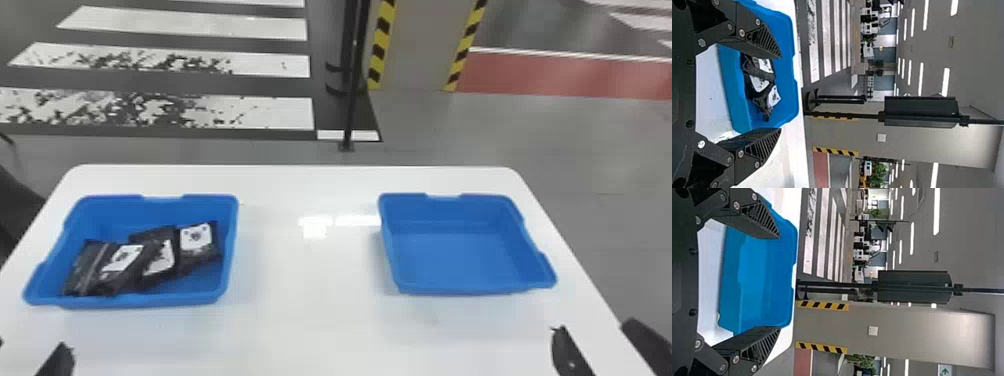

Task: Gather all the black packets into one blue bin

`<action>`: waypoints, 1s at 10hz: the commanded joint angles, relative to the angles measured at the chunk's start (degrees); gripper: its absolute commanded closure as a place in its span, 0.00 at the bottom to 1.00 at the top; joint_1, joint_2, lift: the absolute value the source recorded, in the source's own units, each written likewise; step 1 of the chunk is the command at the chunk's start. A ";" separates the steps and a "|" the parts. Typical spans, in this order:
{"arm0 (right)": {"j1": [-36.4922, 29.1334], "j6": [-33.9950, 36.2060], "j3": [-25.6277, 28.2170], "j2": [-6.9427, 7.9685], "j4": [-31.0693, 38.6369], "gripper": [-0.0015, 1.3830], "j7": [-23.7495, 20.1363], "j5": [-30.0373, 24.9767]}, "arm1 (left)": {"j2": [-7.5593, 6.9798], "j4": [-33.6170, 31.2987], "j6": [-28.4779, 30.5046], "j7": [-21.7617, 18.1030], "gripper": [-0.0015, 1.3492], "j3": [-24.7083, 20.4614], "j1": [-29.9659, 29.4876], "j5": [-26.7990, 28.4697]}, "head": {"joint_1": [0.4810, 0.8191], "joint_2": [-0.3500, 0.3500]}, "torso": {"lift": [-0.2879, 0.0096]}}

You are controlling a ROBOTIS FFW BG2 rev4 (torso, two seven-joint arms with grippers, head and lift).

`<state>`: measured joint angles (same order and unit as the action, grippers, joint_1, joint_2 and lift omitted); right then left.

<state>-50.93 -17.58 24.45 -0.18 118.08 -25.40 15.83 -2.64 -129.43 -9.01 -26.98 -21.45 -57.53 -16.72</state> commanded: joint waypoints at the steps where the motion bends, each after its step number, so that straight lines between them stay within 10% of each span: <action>1: 0.02 0.00 0.00 0.23 -0.17 0.16 0.00 0.16 | 0.00 0.13 0.43 0.00 0.31 -0.03 0.02 -0.08 | 0.63 0.33 | 0.60; 10: -0.12 0.00 0.00 0.23 0.53 0.16 0.00 0.39 | -0.09 1.54 0.71 -0.26 0.31 0.42 1.42 0.04 | 0.63 0.33 | 0.60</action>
<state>-51.03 -17.58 24.45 -0.18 118.51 -25.40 16.17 -2.72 -128.07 -8.20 -27.23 -21.04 -56.25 -16.63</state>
